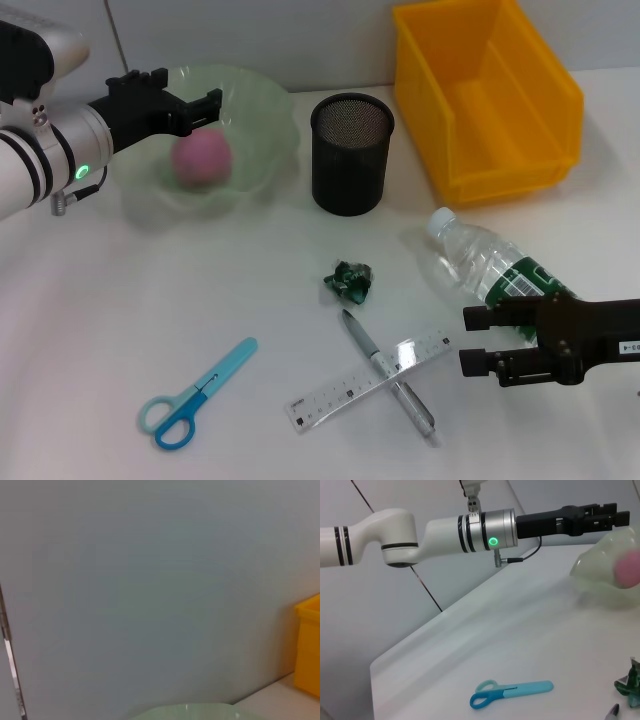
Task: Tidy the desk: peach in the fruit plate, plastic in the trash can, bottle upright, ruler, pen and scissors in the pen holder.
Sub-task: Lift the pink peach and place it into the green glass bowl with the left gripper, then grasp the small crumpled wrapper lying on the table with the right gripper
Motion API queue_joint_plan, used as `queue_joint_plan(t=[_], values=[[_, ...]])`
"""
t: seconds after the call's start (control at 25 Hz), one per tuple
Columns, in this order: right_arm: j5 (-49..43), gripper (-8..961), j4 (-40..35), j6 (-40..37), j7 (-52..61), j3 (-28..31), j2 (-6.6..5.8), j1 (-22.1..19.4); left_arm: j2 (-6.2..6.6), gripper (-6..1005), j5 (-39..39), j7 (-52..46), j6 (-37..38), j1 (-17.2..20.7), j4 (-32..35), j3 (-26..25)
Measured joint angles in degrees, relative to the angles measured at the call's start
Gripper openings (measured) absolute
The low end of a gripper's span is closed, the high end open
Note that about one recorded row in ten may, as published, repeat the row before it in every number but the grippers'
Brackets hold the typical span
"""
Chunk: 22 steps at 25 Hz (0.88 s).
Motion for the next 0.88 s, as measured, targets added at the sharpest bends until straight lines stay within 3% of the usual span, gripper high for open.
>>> queue_joint_plan(t=[0.16, 0.28, 0.44, 0.52, 0.56, 0.64, 0.76, 0.88], values=[[-0.01, 757, -0.01, 0.03, -0.01, -0.02, 0.00, 0.04, 0.00, 815, -0.01, -0.20, 0.08, 0.00, 0.20, -0.09], [-0.01, 756, 0.00, 0.06, -0.01, 0.04, 0.00, 0.06, 0.21, 815, 0.01, -2.76, 1.71, 0.29, 0.82, -0.16], [0.03, 755, -0.15, 0.16, -0.01, 0.23, -0.02, -0.01, 1.85, 814, 0.59, -11.45, 15.54, 3.78, 4.82, -0.05], [0.27, 755, -0.38, 0.10, 0.10, 0.46, -0.17, -0.01, 4.61, 814, 0.78, -17.23, 30.23, 7.75, 8.33, -0.05], [0.27, 755, -0.38, 0.10, 0.10, 0.46, -0.17, -0.01, 4.61, 814, 0.78, -17.23, 30.23, 7.75, 8.33, -0.05], [0.39, 754, -0.50, -0.16, 0.32, 0.55, -0.28, 0.21, 6.52, 813, 2.11, -19.83, 40.24, 9.60, 9.13, -0.45], [0.58, 754, -1.13, -1.27, 0.81, 0.60, -0.45, 0.92, 7.89, 813, 5.05, -21.91, 50.55, 11.34, 9.19, -1.31], [0.75, 753, -3.82, -3.02, 2.36, 0.59, -0.52, 1.98, 7.96, 812, 9.30, -19.83, 58.06, 12.72, 8.84, -1.47]])
